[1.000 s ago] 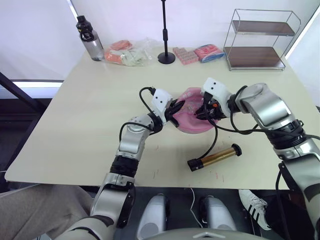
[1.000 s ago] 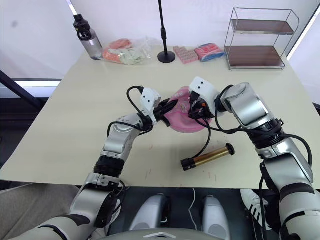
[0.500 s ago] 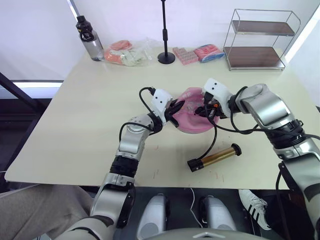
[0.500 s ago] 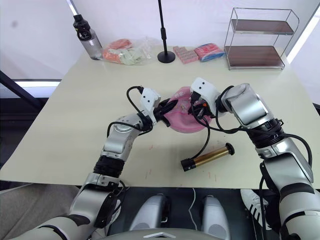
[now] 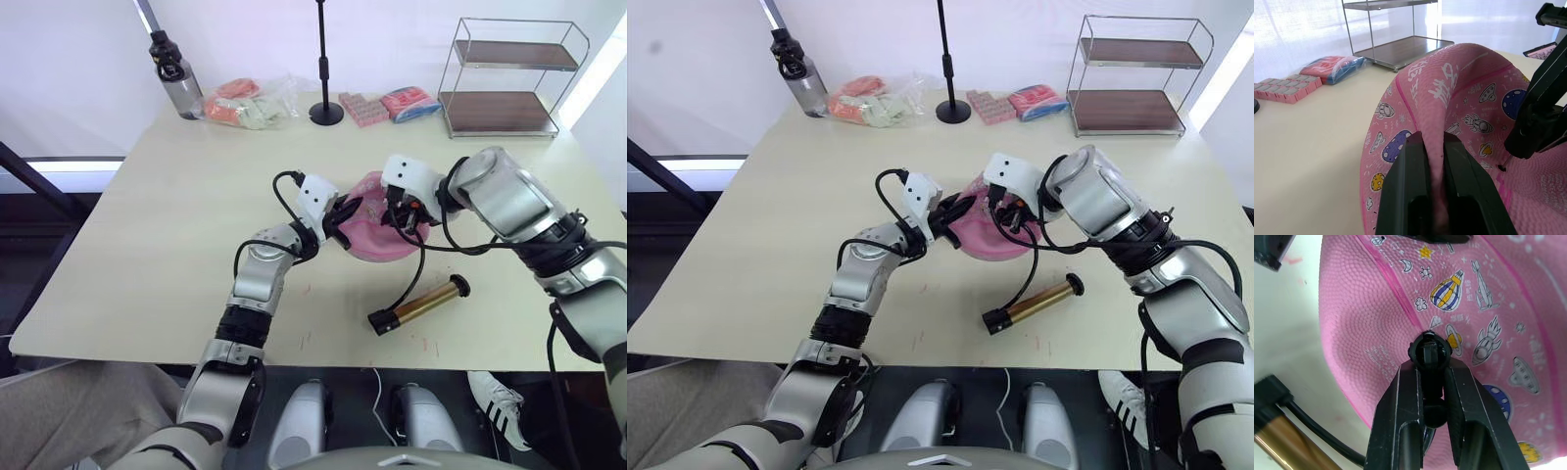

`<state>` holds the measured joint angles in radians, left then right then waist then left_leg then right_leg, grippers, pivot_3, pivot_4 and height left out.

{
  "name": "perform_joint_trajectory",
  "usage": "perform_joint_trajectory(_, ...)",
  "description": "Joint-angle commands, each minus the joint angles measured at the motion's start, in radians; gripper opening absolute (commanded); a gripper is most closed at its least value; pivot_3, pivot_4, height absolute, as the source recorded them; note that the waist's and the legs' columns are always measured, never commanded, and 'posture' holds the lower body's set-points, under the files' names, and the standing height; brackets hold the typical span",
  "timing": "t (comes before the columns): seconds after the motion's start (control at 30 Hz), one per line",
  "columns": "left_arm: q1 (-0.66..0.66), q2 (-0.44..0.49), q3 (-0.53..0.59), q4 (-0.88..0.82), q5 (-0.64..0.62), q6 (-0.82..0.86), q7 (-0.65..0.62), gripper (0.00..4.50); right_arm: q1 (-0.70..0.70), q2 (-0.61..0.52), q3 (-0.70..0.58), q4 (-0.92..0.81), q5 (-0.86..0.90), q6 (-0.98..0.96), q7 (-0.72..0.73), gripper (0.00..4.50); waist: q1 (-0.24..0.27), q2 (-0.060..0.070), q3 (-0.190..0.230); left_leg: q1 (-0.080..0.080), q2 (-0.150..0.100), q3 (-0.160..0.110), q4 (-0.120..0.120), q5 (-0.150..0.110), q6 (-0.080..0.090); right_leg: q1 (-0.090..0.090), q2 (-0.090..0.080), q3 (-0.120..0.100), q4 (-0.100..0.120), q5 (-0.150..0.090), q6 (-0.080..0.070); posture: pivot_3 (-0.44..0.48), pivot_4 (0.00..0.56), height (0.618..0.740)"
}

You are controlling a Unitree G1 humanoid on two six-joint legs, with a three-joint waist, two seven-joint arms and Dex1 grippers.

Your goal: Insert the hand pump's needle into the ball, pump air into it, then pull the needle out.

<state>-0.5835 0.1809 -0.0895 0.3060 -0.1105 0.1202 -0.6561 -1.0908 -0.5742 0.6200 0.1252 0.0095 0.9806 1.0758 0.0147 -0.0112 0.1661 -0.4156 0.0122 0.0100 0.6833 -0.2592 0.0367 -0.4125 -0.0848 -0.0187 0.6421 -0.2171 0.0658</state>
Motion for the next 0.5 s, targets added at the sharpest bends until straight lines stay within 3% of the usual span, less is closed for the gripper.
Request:
perform_joint_trajectory(0.03,0.026,-0.016,-0.05,0.029,0.014,0.014,-0.017,0.0,-0.03,0.007,0.034,0.023,-0.029,-0.022,0.022,0.05,0.0,0.0,0.0,0.0,0.0,0.0,0.0,0.0,0.0,0.0,0.0,0.0,0.0,0.0,0.0,0.0,0.15,0.74)
perform_joint_trajectory(0.5,0.025,-0.019,-0.03,0.028,0.0,0.03,-0.002,0.0,0.001,0.048,0.109,0.114,-0.144,-0.121,0.054,0.05,-0.002,0.001,-0.004,0.002,0.0,0.0,0.0,0.0,0.0,0.001,0.0,0.0,0.0,0.0,0.0,0.0,0.15,0.74)
